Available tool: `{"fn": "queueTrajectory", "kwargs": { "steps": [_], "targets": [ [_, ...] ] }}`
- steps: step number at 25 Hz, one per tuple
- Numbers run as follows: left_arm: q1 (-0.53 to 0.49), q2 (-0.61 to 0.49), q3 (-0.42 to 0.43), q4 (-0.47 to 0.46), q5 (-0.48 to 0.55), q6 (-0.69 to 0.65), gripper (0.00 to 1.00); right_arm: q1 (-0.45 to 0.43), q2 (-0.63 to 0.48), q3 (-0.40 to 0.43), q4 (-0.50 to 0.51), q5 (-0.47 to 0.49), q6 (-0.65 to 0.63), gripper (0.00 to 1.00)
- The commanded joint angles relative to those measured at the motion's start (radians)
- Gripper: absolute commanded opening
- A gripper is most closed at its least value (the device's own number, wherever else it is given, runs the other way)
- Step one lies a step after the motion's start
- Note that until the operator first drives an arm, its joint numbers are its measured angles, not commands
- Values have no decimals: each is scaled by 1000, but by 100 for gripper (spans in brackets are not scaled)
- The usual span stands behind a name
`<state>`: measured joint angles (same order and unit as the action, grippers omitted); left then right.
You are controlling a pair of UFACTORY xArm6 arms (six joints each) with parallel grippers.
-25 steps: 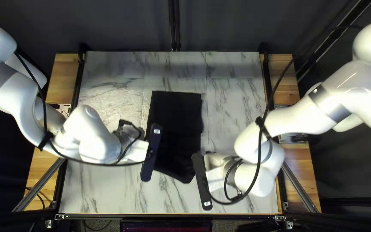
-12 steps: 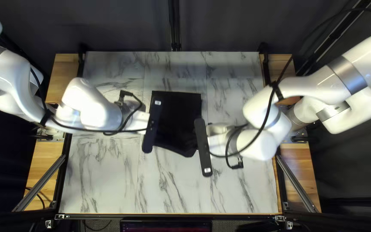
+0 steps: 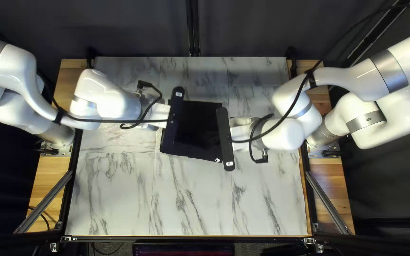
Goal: Fold t-shirt
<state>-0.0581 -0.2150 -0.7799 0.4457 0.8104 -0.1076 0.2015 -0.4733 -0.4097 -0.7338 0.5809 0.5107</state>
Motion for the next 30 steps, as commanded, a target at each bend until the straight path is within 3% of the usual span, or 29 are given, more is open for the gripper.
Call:
{"fn": "queueTrajectory", "kwargs": {
  "steps": [1,11,21,22,23,24,25,27,28,29,30],
  "targets": [
    [31,-6,23,-5,-27,17,1,-84,-12,40,17,-80,-80,0],
    [130,48,53,-39,-125,74,1,-288,101,69,25,-318,-231,0],
    [180,76,54,-83,-159,131,5,-368,165,62,163,-391,-422,0],
    [183,77,55,-89,-161,137,22,-370,173,59,167,-397,-429,0],
    [184,77,56,-94,-162,140,45,-371,178,57,170,-400,-432,0],
    [184,75,57,-101,-161,145,80,-372,188,53,174,-406,-433,0],
    [184,74,59,-105,-160,147,100,-372,191,51,175,-409,-433,8],
    [187,70,66,-115,-163,151,100,-374,206,50,181,-423,-432,49],
    [188,69,68,-118,-165,152,100,-375,210,51,186,-429,-434,78],
    [190,68,72,-122,-167,154,100,-376,212,53,193,-433,-438,100],
    [191,66,74,-125,-167,155,100,-375,213,53,199,-434,-440,100]
  ]
}}
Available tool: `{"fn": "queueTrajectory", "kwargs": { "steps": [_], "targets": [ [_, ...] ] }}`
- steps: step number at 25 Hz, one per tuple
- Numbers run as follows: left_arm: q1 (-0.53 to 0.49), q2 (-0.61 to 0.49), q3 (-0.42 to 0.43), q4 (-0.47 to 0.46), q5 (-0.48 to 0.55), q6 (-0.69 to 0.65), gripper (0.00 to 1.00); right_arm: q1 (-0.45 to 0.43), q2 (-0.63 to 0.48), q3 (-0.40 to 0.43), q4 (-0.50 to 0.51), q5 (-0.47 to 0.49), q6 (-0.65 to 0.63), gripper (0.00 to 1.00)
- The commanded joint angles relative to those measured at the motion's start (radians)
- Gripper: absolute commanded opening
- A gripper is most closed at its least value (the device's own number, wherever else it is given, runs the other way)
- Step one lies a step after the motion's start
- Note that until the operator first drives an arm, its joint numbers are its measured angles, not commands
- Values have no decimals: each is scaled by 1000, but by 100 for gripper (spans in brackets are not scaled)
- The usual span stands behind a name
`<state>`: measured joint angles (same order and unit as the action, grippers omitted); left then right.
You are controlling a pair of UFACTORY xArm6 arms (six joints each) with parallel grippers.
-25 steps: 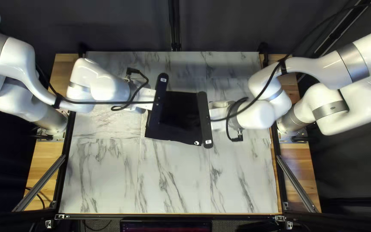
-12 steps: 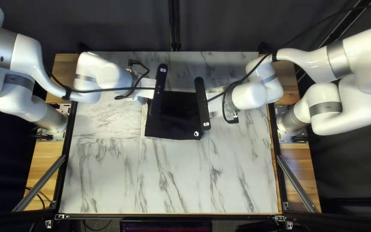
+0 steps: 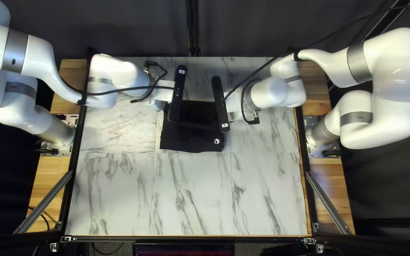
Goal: Fold t-shirt
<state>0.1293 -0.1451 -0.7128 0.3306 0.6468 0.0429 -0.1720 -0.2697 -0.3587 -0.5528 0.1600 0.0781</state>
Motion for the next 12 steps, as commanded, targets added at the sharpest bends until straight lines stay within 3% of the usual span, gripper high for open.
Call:
{"fn": "queueTrajectory", "kwargs": {
  "steps": [1,12],
  "targets": [
    [5,-7,9,-13,-3,7,100,1,11,1,29,-14,-12,100],
    [-95,-93,11,15,71,-76,100,43,-9,-5,-28,41,70,100]
  ]
}}
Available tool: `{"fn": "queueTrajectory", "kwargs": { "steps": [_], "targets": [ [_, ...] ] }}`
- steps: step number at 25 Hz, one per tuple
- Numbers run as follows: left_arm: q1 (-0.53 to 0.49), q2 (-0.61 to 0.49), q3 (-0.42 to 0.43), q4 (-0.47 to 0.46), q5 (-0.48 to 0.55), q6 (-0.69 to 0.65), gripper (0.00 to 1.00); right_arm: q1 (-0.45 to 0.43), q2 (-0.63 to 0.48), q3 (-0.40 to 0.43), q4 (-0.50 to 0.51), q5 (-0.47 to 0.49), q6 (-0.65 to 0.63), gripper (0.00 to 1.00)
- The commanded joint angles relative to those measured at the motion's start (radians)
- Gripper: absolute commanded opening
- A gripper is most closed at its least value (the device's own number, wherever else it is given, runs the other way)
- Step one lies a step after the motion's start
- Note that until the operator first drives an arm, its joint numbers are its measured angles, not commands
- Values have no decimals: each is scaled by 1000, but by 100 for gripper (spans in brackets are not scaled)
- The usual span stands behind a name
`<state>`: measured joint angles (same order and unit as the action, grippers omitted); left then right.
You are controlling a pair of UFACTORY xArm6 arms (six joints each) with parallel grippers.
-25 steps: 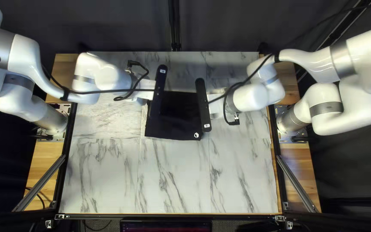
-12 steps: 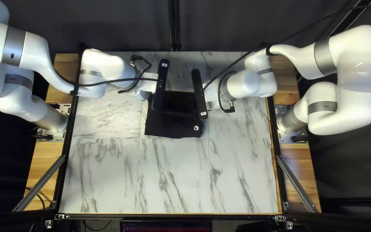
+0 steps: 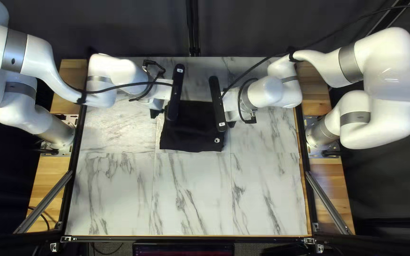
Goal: Fold t-shirt
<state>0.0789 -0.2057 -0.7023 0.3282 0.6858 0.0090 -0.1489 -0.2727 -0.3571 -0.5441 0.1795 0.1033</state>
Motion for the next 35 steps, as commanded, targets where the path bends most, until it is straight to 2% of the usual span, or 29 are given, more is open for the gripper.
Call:
{"fn": "queueTrajectory", "kwargs": {
  "steps": [1,6,9,14,17,22,28,31,35],
  "targets": [
    [-55,-37,0,22,36,-52,100,26,-5,-9,-48,26,59,100],
    [-147,-31,-22,60,50,-147,100,134,27,-84,-158,98,231,100],
    [-190,2,-43,91,40,-207,100,226,65,-168,-236,169,357,100],
    [-209,49,-57,154,20,-294,100,342,179,-307,-369,261,553,100],
    [-212,13,-31,180,40,-325,100,379,244,-361,-431,295,638,100],
    [-212,-135,59,206,113,-343,100,369,286,-358,-506,277,719,100],
    [-210,-210,100,220,151,-351,100,304,282,-314,-564,225,746,100],
    [-221,-233,98,216,175,-347,100,251,274,-290,-581,190,731,100],
    [-244,-250,90,218,205,-352,100,168,233,-259,-558,152,648,100]
  ]
}}
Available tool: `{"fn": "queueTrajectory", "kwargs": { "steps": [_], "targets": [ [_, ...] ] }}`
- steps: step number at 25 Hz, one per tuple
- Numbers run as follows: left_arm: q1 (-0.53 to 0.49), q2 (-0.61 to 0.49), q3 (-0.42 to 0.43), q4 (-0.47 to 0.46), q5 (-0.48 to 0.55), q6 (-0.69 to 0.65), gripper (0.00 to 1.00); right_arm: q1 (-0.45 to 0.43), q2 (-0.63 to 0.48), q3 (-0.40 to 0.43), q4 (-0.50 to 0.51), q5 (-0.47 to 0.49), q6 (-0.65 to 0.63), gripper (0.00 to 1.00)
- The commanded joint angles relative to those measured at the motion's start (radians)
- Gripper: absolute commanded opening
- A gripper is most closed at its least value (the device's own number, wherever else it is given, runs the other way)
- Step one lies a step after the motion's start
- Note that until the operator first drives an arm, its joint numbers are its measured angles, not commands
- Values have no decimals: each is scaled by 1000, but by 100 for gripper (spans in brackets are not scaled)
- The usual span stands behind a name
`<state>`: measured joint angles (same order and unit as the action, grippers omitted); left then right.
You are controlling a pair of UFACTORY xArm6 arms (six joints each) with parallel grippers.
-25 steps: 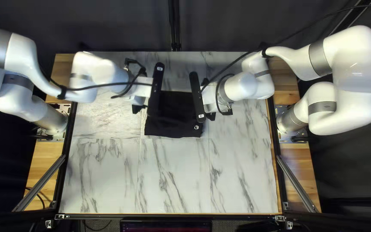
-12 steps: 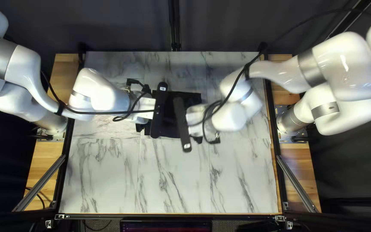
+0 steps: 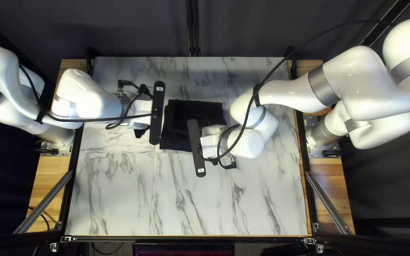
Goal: Fold t-shirt
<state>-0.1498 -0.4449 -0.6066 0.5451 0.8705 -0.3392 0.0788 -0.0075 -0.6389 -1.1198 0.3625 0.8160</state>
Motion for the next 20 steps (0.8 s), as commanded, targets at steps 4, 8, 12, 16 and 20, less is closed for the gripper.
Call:
{"fn": "queueTrajectory", "kwargs": {
  "steps": [4,8,12,16,20],
  "targets": [
    [-27,-4,-12,8,31,-15,100,-174,-110,53,114,-64,-262,100],
    [-47,-23,-12,8,72,-28,100,-309,-158,82,219,-122,-466,100],
    [-79,-57,-9,10,135,-51,100,-418,-170,105,325,-178,-634,100],
    [-92,-60,-11,14,160,-67,100,-450,-191,133,369,-196,-683,100],
    [-101,-49,-19,15,167,-80,100,-419,-217,145,367,-174,-653,100]
  ]
}}
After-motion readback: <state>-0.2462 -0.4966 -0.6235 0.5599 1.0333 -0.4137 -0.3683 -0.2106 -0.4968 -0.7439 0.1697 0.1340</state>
